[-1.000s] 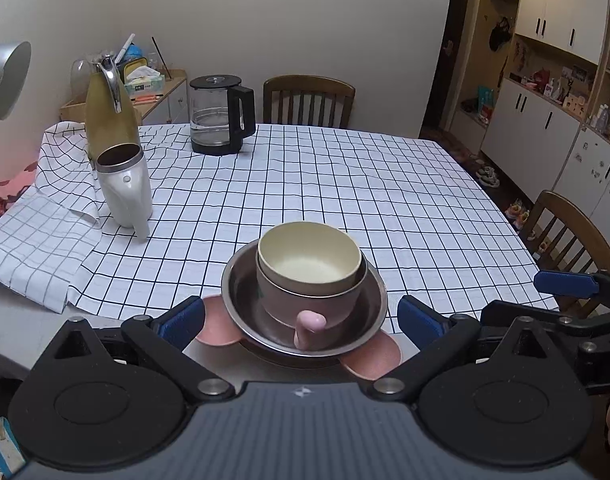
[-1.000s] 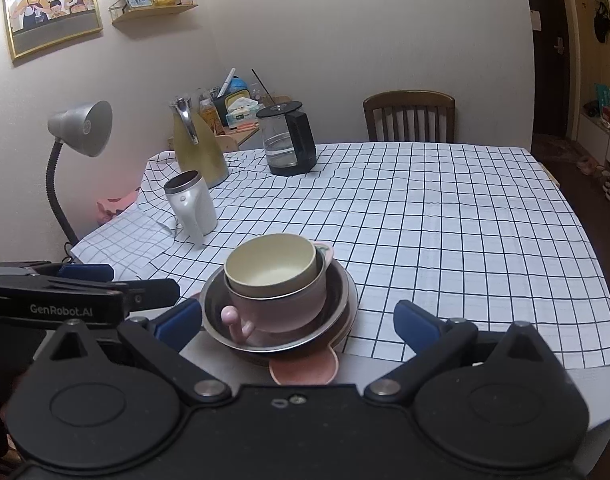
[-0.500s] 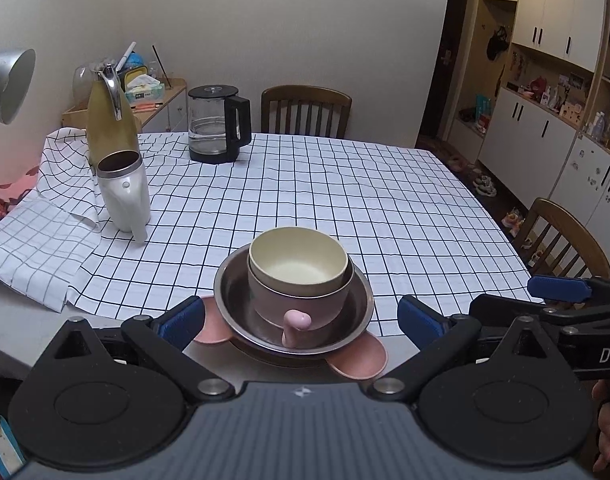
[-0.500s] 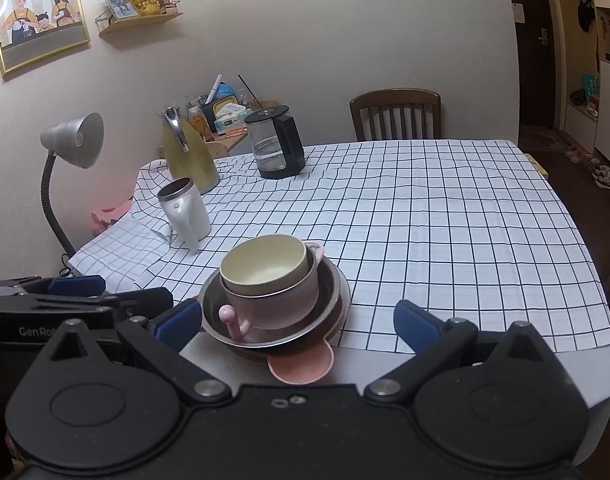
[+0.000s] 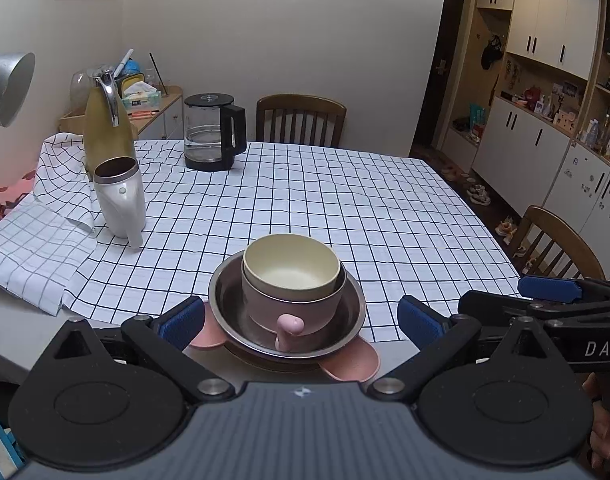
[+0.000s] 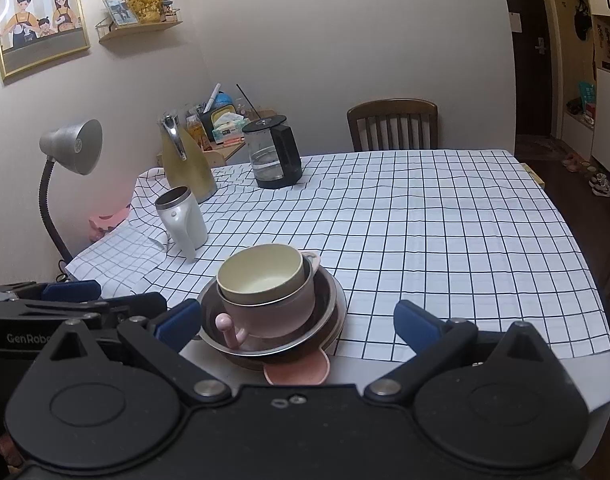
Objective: Organize plates and bowls
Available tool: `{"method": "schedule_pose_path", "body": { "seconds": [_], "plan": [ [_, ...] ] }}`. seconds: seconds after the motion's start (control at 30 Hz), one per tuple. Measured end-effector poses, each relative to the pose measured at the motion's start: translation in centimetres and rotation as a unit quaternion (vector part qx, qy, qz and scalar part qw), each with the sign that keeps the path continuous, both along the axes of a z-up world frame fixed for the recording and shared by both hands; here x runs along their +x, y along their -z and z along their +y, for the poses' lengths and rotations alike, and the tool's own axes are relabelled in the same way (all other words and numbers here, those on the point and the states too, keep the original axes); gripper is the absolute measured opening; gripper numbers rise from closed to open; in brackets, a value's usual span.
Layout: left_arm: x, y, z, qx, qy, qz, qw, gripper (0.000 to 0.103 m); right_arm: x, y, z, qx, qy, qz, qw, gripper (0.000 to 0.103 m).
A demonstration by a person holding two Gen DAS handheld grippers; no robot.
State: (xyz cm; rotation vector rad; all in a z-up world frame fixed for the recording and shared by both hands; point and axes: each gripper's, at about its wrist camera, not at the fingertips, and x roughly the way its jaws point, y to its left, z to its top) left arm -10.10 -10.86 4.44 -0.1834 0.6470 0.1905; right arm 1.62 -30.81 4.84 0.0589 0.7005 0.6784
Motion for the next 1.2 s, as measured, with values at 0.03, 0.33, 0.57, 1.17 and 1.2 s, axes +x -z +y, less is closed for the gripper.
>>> {"method": "schedule_pose_path", "body": {
  "seconds": [0.03,0.33,0.57,1.17,1.2],
  "plan": [
    [0.0,0.0,0.0,0.0,0.0,0.0,1.0,0.103,-0.1,0.0,0.0,0.0,-0.002,0.0,1.0,0.103],
    [-0.6,-0.2,-0.1,0.001,-0.003,-0.002,1.0,0.103,-0.4,0.0,0.0,0.002,-0.002,0.001,1.0,0.103],
    [-0.6,0.2,-0.1,-0.007,-0.003,0.003,1.0,0.103,-0.5,0.1,0.0,0.002,-0.001,0.004,1.0,0.103],
    [0.0,0.9,0.2,-0.016,-0.004,0.014,0.9998,0.103,0.0,0.6,0.2,-0.005,0.004,0.017,1.0,0.103],
    [0.1,1.0,0.3,-0.017,-0.004,0.015,0.9997,0.103,0.0,0.7,0.3,-0.005,0.004,0.017,1.0,0.103]
  ]
}}
